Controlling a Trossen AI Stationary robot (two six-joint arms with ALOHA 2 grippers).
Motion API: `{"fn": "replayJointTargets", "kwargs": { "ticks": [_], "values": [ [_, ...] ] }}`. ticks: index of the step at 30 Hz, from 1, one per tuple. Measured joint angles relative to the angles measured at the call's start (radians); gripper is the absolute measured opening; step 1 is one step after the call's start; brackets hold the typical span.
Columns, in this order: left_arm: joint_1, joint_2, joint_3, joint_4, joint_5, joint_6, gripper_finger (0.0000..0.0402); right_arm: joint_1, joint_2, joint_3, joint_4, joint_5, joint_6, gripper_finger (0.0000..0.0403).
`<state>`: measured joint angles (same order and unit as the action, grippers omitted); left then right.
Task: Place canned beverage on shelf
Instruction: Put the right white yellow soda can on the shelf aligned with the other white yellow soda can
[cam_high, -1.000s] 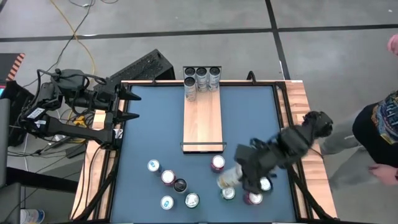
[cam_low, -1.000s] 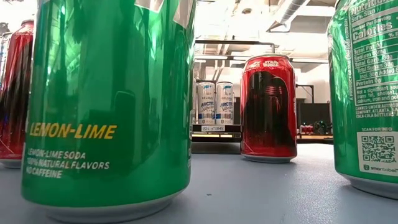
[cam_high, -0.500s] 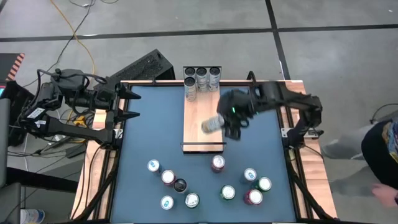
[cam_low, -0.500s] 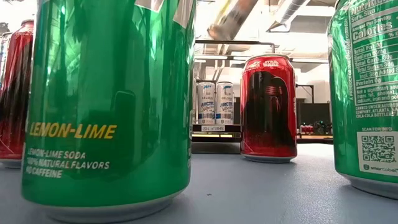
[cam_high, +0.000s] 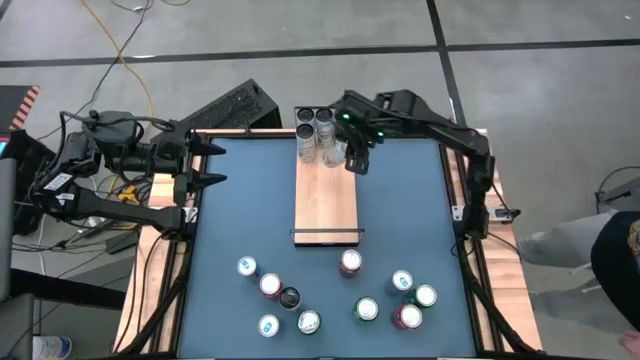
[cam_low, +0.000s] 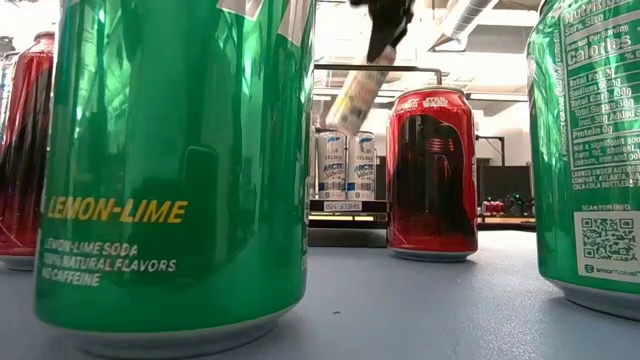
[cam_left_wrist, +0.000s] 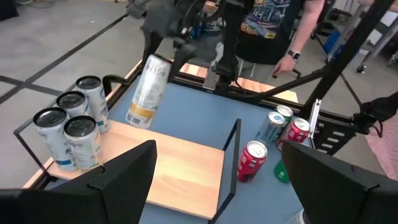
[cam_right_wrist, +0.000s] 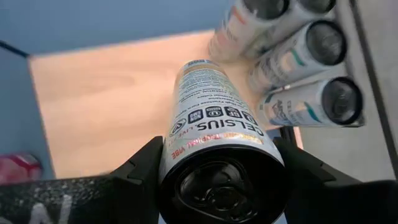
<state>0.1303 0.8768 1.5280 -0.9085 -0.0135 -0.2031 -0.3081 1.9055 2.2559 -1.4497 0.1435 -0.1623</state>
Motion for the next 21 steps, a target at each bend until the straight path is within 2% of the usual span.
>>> {"fn": "replayJointTargets", "kwargs": {
  "ticks": [11,17,21],
  "values": [
    [0.000,0.013,0.000,0.000,-0.036,-0.027,0.0332,-0.066,0.158,0.019,0.025,-0.008,-0.158,0.0223],
    [0.000,0.022,0.000,0.000,-0.054,-0.030,0.0332,-0.082,0.243,0.093,0.022,0.012,-0.203,0.0223],
    [0.000,0.028,0.000,0.000,-0.055,-0.038,0.0332,-0.082,0.257,0.093,0.028,0.023,-0.236,0.0223]
  ]
}}
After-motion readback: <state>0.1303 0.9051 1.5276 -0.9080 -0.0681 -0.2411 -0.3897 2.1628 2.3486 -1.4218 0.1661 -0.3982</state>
